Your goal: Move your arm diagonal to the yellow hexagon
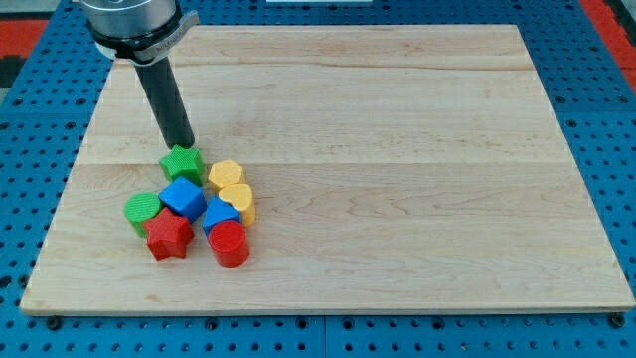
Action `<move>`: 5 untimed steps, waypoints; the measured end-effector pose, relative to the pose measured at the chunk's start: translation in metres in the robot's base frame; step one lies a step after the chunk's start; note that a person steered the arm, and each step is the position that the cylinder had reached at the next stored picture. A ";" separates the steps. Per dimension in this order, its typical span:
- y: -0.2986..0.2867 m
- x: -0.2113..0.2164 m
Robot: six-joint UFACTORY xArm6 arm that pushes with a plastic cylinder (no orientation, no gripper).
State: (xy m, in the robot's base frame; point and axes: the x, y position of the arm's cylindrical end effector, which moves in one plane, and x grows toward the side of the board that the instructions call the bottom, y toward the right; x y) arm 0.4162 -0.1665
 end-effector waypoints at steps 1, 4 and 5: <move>-0.001 -0.010; -0.002 -0.022; -0.006 -0.022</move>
State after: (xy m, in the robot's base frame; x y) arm 0.3938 -0.1723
